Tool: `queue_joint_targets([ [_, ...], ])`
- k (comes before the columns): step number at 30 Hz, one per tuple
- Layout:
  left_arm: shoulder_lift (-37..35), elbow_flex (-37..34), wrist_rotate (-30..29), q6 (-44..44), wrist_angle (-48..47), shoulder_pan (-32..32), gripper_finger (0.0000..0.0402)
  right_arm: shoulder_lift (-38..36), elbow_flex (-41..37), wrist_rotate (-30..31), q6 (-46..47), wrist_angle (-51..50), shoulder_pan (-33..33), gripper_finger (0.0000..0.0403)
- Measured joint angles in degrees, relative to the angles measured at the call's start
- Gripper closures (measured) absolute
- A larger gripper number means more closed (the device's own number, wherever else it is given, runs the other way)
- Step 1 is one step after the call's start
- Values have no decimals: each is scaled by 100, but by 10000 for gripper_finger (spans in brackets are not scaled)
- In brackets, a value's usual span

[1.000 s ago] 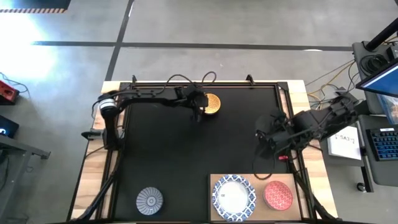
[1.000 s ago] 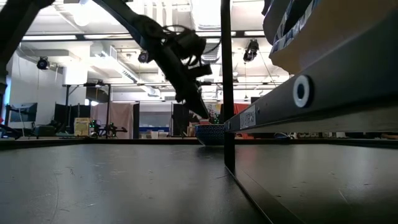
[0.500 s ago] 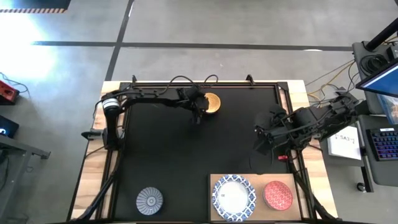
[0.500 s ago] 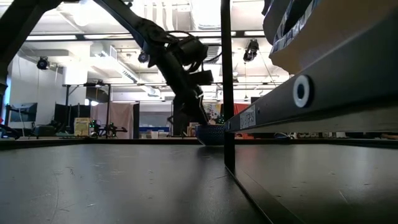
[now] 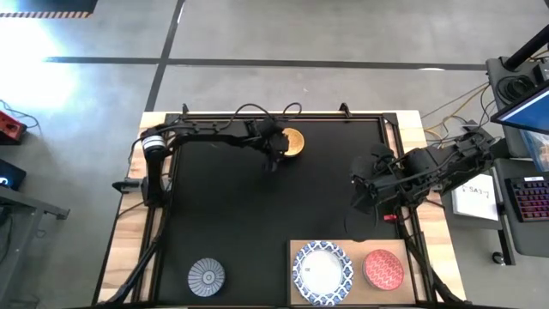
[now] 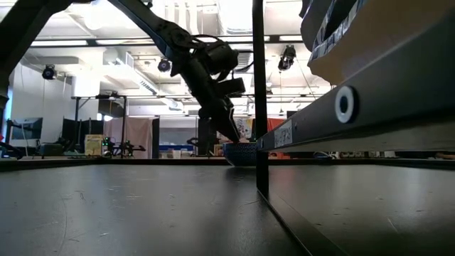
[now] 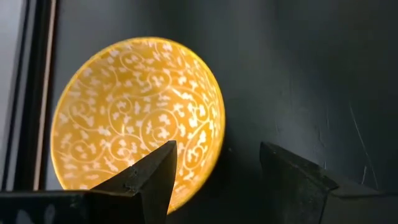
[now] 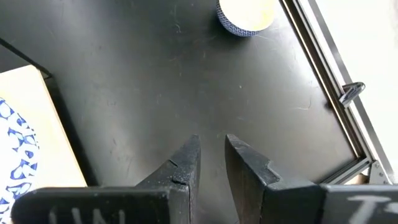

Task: Place and stack bowls onto a shelf
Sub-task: Stack the yellow bowl on top of the red bowl on the shelf

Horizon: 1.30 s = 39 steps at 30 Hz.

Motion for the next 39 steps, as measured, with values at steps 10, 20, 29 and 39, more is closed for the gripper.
queue_joint_targets([
  [10,172,-129,-4,13,-16,0,189,-1,0,6,1,11,0,339],
  [20,595,290,-323,-18,-59,3,247,-3,0,9,71,41,4,339],
  [29,602,383,-179,-38,-360,23,390,-3,-2,13,6,42,4,339],
  [39,536,767,819,-387,-727,15,395,36,-4,-29,411,46,0,339],
])
